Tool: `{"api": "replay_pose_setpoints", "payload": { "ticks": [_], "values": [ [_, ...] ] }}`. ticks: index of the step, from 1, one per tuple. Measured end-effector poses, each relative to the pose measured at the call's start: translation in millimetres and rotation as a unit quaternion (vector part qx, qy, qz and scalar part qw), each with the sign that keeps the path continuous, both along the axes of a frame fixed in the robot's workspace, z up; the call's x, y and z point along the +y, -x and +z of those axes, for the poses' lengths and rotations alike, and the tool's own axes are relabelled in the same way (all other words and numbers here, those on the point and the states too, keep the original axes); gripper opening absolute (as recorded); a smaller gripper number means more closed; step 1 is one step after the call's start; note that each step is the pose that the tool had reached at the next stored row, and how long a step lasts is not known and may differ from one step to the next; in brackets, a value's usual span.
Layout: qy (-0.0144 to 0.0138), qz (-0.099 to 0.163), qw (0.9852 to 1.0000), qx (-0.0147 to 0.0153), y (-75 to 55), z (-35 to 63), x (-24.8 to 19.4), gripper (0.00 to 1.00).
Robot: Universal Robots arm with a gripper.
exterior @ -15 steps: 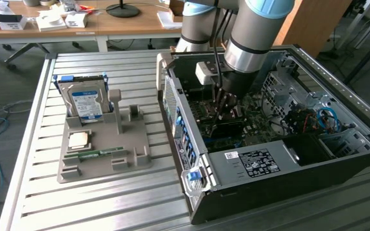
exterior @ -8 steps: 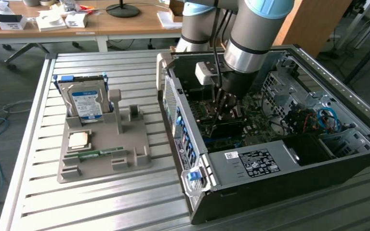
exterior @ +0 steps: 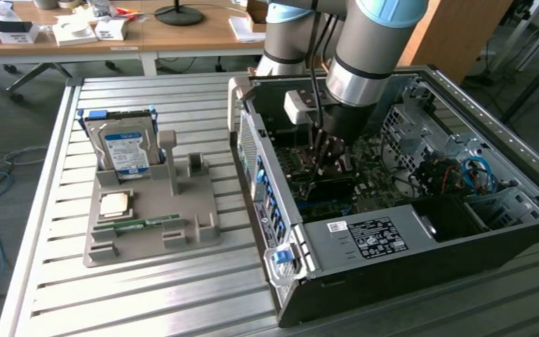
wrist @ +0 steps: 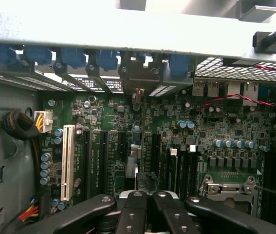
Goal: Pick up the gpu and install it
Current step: 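Press down on the gpu until it lock into place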
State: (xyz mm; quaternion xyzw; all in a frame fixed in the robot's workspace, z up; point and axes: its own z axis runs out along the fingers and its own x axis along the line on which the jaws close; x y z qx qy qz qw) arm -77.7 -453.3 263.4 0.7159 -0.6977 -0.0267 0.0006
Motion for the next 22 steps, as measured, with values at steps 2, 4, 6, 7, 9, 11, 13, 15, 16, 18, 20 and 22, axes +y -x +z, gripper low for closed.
{"api": "replay_pose_setpoints", "payload": {
  "ticks": [2,4,6,7,9,11,13,15,16,18,20,22],
  "values": [
    [0.0000,0.000,1.0000,0.0000,0.0,0.0,0.0,0.11],
    [-0.0001,0.000,1.0000,-0.0001,0.1,-0.4,0.0,0.11],
    [-0.0001,0.000,1.0000,-0.0001,0.1,-0.4,0.0,0.11],
    [-0.0001,0.000,1.0000,0.0000,0.1,-0.4,0.0,0.11],
    [0.0000,0.000,1.0000,0.0000,0.2,-0.4,0.0,0.11],
    [0.0001,0.000,1.0000,0.0000,0.2,-0.7,0.0,0.11],
    [0.0000,0.000,1.0000,0.0000,0.2,-0.8,0.0,0.11],
    [0.0000,0.000,1.0000,0.0000,0.2,-0.8,0.0,0.11],
    [0.0000,0.000,1.0000,0.0000,0.2,-0.8,0.0,0.11],
    [0.0000,0.000,1.0000,0.0000,0.2,-0.8,0.0,0.11],
    [-0.0001,0.000,1.0000,-0.0001,0.2,-0.7,0.0,0.11],
    [-0.0002,0.000,1.0000,-0.0001,0.2,-0.3,0.1,0.11]
  ]
}}
